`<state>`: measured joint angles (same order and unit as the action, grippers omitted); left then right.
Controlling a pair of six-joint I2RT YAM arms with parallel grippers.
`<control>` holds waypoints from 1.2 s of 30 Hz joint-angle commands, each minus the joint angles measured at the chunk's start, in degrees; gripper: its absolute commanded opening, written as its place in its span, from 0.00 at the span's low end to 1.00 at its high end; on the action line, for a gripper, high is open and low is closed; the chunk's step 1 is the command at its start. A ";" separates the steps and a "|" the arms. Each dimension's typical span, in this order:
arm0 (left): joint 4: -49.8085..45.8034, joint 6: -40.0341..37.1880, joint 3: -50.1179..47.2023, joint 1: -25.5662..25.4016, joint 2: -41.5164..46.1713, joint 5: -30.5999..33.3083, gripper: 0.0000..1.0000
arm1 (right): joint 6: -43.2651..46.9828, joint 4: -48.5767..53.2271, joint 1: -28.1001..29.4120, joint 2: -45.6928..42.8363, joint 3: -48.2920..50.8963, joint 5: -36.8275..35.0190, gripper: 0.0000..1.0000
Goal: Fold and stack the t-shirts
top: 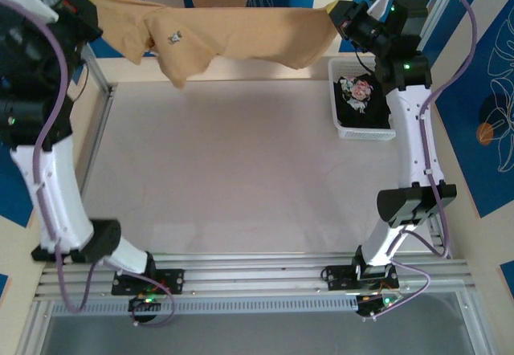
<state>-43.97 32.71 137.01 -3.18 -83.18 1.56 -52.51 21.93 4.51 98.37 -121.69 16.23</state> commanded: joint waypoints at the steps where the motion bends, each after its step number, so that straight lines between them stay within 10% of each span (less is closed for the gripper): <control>1: -1.89 0.78 -20.43 -1.45 9.84 2.82 0.00 | 0.14 2.17 0.30 -2.76 10.86 1.26 0.00; 8: -0.69 17.62 -75.97 -3.73 30.66 -6.08 0.00 | -1.46 2.29 3.52 -7.54 43.34 -2.40 0.00; 13: 3.39 23.70 -97.64 -4.77 35.83 -9.70 0.00 | -5.81 -1.24 4.18 -5.37 59.83 -0.77 0.00; 22: 1.46 29.32 -107.39 -6.77 36.15 -13.82 0.00 | -5.17 10.63 6.53 -0.43 61.96 -7.04 0.00; 36: -10.32 33.33 -107.22 -7.35 43.75 -13.87 0.00 | -4.52 19.26 5.75 -18.95 72.69 -15.91 0.00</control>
<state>-48.73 64.27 30.09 -9.93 -40.14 -11.97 -58.06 36.34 11.00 81.49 -50.59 3.14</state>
